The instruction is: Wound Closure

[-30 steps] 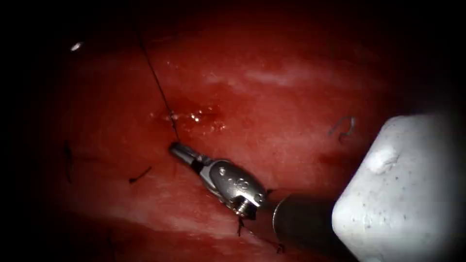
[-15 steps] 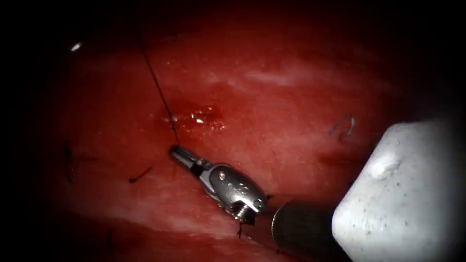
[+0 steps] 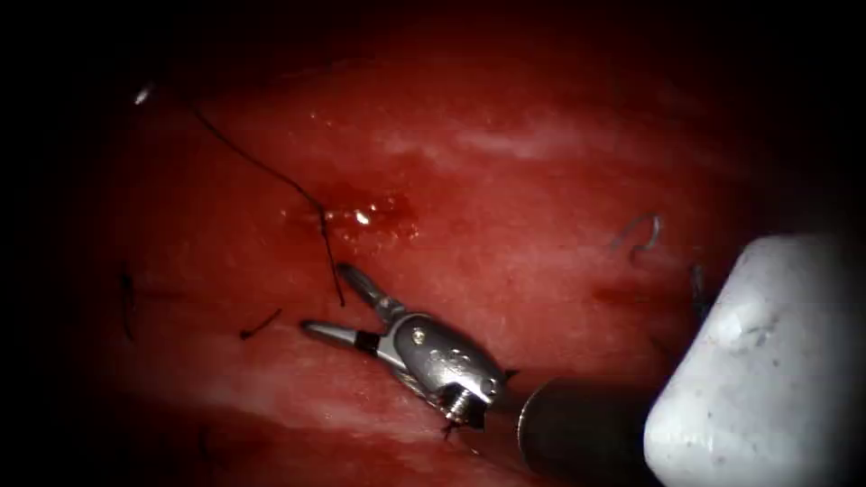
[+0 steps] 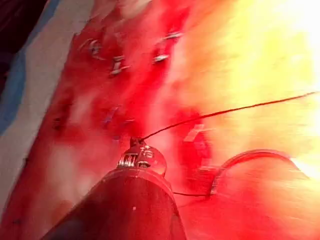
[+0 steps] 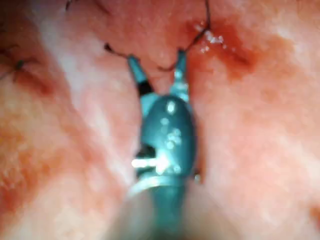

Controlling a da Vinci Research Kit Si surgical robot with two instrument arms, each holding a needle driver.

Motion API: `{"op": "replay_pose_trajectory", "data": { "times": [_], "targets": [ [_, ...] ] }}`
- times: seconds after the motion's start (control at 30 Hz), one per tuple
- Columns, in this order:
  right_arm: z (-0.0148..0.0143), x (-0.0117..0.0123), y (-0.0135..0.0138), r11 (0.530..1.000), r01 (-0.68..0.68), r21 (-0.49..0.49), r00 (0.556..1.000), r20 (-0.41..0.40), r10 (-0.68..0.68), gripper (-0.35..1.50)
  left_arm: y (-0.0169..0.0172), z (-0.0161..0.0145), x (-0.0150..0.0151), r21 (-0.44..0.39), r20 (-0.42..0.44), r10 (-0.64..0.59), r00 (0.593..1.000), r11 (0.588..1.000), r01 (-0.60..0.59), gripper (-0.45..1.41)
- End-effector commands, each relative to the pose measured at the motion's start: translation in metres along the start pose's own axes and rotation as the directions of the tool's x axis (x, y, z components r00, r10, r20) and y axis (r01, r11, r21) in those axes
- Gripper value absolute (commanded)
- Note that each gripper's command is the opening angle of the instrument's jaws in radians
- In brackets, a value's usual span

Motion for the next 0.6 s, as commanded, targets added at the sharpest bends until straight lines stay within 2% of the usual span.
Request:
{"op": "replay_pose_trajectory", "data": {
  "times": [0.03, 0.1, 0.13, 0.17, 0.23, 0.37, 0.43, 0.6],
  "targets": [
    [0.0001, 0.0001, -0.0004, 1.000, 0.008, 0.010, 1.000, -0.001, -0.008, 1.36, 0.0012, -0.0017, 0.0011, -0.015, -0.019, -0.012, 1.000, 1.000, 0.012, -0.45],
    [-0.0001, 0.0004, -0.0003, 1.000, 0.012, 0.016, 1.000, -0.001, -0.012, 1.36, 0.0017, -0.0029, 0.0015, -0.022, -0.029, -0.017, 0.999, 1.000, 0.017, -0.45],
    [-0.0004, 0.0010, -0.0001, 1.000, 0.012, 0.022, 1.000, 0.000, -0.012, 1.36, 0.0031, -0.0057, 0.0025, -0.029, -0.040, -0.022, 0.999, 0.999, 0.021, -0.45],
    [-0.0004, 0.0010, -0.0001, 1.000, 0.012, 0.022, 1.000, 0.000, -0.012, 1.36, 0.0031, -0.0057, 0.0025, -0.029, -0.040, -0.022, 0.999, 0.999, 0.021, -0.45],
    [-0.0007, 0.0014, 0.0001, 1.000, 0.009, 0.025, 1.000, 0.001, -0.009, 1.36, 0.0042, -0.0082, 0.0035, -0.033, -0.047, -0.021, 0.999, 0.999, 0.020, -0.45],
    [-0.0007, 0.0022, 0.0004, 0.998, 0.010, 0.063, 1.000, 0.000, -0.010, 1.28, 0.0060, -0.0134, 0.0056, -0.038, -0.041, -0.025, 0.999, 0.999, 0.023, -0.45],
    [-0.0001, 0.0026, 0.0005, 0.994, 0.031, 0.103, 0.999, 0.039, -0.035, 1.20, 0.0069, -0.0167, 0.0070, -0.038, -0.038, -0.036, 0.999, 0.999, 0.035, -0.45],
    [0.0011, 0.0023, 0.0002, 0.989, 0.032, 0.145, 0.996, 0.079, -0.044, 1.13, 0.0078, -0.0198, 0.0083, -0.040, -0.028, -0.050, 0.998, 0.998, 0.049, -0.45]
  ]
}}
